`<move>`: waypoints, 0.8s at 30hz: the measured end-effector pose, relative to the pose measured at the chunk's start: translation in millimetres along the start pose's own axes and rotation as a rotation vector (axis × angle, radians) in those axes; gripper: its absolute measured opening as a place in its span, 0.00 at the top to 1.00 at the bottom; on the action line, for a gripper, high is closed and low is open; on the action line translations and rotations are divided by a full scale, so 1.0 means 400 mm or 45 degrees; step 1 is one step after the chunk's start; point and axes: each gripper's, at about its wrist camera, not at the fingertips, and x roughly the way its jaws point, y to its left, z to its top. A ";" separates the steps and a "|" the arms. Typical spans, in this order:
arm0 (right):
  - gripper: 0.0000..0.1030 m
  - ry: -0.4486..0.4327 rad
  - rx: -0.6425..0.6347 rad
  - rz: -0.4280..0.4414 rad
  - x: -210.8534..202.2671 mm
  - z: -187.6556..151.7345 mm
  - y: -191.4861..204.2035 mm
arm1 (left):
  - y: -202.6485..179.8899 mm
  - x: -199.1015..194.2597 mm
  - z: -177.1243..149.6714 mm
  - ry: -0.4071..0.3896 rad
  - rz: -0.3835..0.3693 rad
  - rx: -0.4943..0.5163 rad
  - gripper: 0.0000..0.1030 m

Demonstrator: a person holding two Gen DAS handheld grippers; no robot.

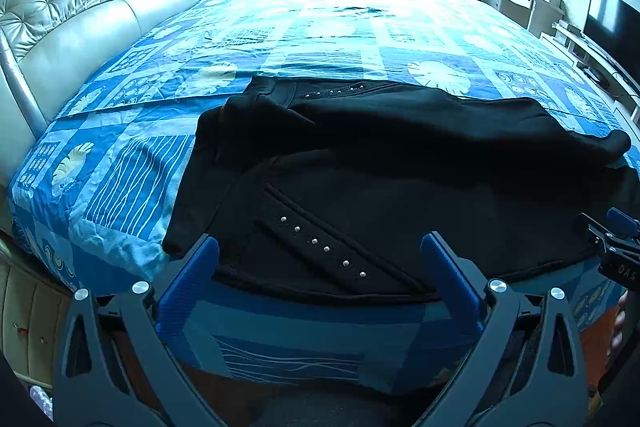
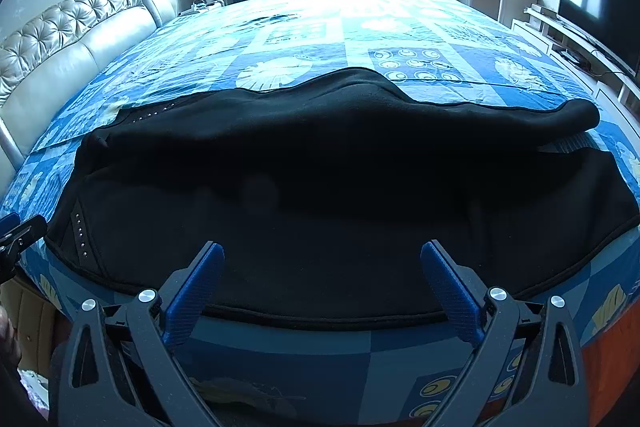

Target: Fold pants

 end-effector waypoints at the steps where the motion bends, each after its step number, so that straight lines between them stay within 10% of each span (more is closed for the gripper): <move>1: 0.05 0.000 -0.001 -0.002 -0.001 0.001 0.002 | -0.002 0.001 0.000 0.000 0.003 0.003 0.02; 24: 0.05 0.010 -0.025 -0.007 0.011 -0.009 0.017 | 0.010 0.007 0.002 0.016 0.006 -0.028 0.02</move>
